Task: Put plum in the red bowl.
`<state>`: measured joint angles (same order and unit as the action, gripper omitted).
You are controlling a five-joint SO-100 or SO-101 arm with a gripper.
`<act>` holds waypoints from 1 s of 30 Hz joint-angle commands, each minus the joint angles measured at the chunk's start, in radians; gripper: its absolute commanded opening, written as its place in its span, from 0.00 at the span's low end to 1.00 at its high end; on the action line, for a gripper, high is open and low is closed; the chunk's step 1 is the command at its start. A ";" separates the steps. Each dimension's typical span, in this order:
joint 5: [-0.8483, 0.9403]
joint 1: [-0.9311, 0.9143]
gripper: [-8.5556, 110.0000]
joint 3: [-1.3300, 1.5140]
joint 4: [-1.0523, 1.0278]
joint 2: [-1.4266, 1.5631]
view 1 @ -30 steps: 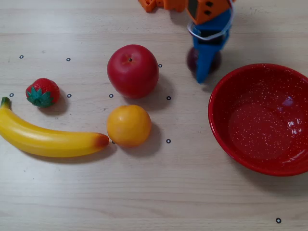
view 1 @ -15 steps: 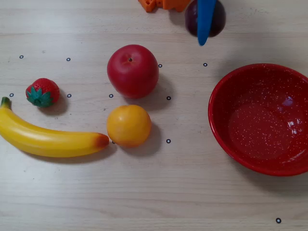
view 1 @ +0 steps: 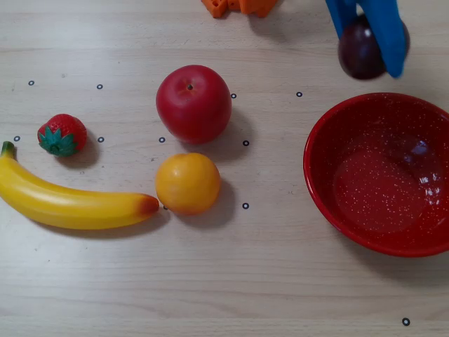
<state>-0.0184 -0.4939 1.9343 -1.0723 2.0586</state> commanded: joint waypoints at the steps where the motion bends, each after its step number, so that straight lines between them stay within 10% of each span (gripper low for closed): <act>1: -0.046 -0.031 0.07 -0.166 0.054 -0.031; 23: -0.311 0.064 0.08 -0.862 -0.175 -0.853; 30: -0.379 0.095 0.41 -0.919 -0.275 -0.934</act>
<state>-0.3682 -0.4326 1.1382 -1.3254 1.0692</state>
